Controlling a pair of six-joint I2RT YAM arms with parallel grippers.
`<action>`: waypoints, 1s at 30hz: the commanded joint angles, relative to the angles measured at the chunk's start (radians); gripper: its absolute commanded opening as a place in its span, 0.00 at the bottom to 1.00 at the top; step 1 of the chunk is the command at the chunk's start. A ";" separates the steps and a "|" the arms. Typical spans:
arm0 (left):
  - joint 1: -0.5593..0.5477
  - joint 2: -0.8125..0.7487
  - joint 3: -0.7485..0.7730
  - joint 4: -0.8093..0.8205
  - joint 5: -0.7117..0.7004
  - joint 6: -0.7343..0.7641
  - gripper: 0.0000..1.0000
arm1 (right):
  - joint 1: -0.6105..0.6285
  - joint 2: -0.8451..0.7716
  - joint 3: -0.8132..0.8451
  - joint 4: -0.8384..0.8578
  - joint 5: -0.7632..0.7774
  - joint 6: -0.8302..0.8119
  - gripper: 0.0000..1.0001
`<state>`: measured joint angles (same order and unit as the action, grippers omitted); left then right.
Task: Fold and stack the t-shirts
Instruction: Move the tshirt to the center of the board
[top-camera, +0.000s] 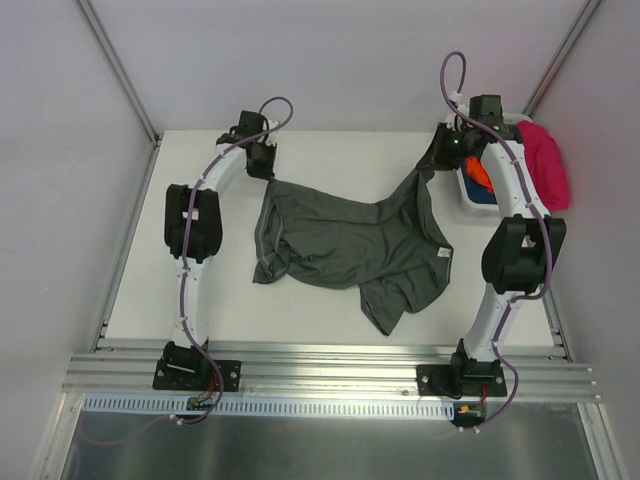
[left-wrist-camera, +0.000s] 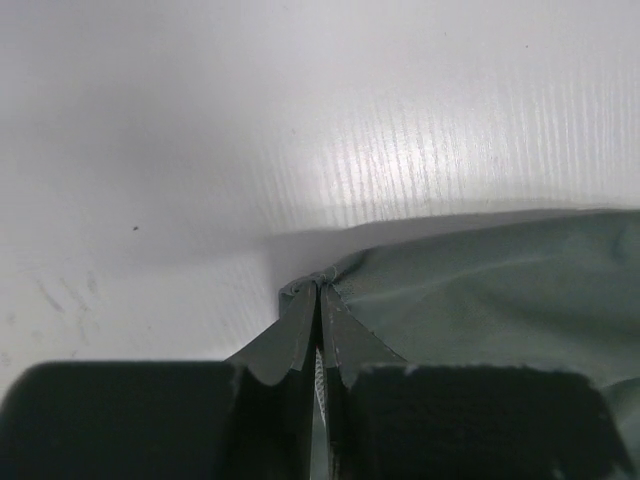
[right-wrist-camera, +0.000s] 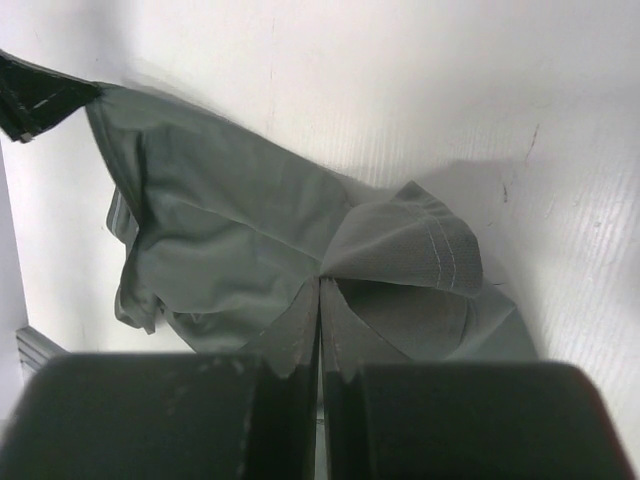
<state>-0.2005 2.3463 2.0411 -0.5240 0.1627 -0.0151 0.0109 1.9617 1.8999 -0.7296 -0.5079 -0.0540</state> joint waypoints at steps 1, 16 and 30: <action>0.023 -0.151 -0.007 -0.008 -0.020 0.009 0.01 | -0.008 -0.106 0.047 -0.001 0.035 -0.046 0.00; 0.029 -0.620 -0.145 -0.018 0.141 0.164 0.00 | -0.042 -0.371 0.030 -0.051 0.060 -0.135 0.01; 0.029 -1.272 -0.453 -0.034 0.241 0.242 0.00 | -0.158 -0.676 0.041 -0.238 -0.041 -0.245 0.01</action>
<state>-0.1703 1.2404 1.6207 -0.5735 0.3603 0.1699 -0.1284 1.3487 1.9038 -0.9115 -0.4744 -0.2596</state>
